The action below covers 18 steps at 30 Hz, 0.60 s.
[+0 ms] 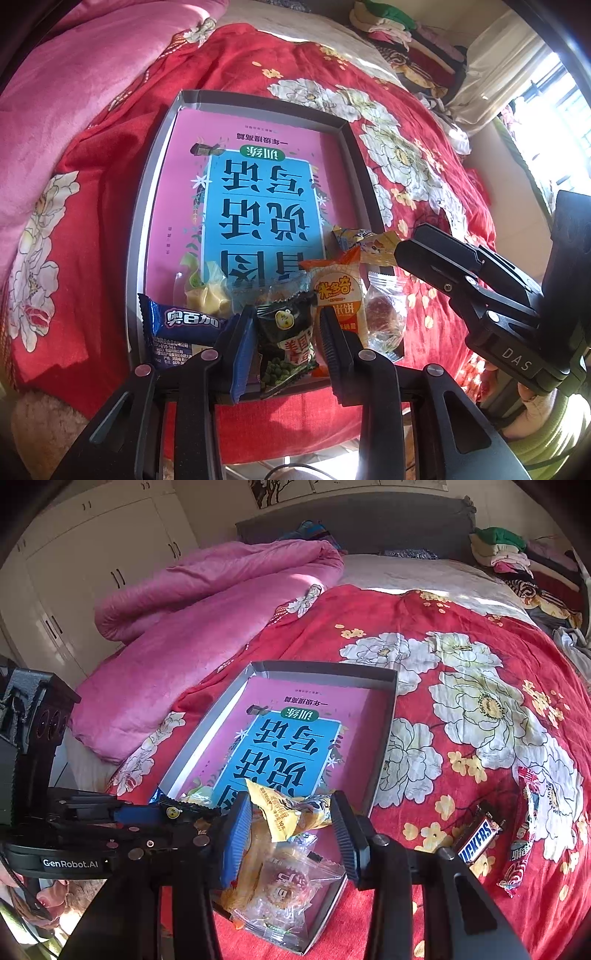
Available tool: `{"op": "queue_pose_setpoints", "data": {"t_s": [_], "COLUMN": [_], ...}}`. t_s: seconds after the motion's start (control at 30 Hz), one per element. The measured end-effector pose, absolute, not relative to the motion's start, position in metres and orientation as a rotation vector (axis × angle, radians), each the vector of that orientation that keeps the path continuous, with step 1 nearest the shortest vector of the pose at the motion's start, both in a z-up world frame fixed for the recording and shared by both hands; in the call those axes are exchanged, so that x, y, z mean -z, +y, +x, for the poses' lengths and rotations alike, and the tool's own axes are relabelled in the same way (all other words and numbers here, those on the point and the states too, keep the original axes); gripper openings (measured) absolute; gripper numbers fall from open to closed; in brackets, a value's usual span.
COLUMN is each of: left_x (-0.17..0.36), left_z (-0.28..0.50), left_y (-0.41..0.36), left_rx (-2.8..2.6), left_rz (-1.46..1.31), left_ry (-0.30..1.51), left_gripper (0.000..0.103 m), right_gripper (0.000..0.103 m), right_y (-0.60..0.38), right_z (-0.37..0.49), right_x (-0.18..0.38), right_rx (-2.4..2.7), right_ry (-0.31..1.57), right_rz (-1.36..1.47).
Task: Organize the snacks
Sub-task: 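Release the black-green bag into the tray with the left gripper while the right releases the chip bag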
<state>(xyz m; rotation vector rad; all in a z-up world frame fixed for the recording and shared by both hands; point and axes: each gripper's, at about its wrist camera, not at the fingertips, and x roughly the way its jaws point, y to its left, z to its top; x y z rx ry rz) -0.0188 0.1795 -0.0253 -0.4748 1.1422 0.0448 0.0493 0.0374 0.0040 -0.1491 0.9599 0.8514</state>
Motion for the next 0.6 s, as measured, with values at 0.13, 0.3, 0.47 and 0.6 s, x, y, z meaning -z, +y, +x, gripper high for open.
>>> {"op": "queue_pose_setpoints", "data": {"t_s": [0.13, 0.3, 0.47, 0.6], "left_x": [0.022, 0.018, 0.013, 0.008], "left_z": [-0.019, -0.019, -0.02, -0.02], "left_y": [0.179, 0.178, 0.176, 0.175], "left_rx": [-0.046, -0.048, -0.05, -0.053], "left_rz": [-0.472, -0.468, -0.462, -0.452], "left_ry": [1.136, 1.129, 1.119, 1.107], "left_gripper": [0.042, 0.044, 0.048, 0.051], "right_gripper": [0.047, 0.047, 0.047, 0.048], "right_y": [0.035, 0.033, 0.028, 0.022], "right_z": [0.046, 0.042, 0.042, 0.044], "right_x": [-0.011, -0.021, -0.03, -0.034], "right_rx": [-0.861, -0.871, -0.867, -0.854], "right_ry": [0.949, 0.927, 0.904, 0.892], "right_rz": [-0.143, -0.132, -0.118, -0.104]}}
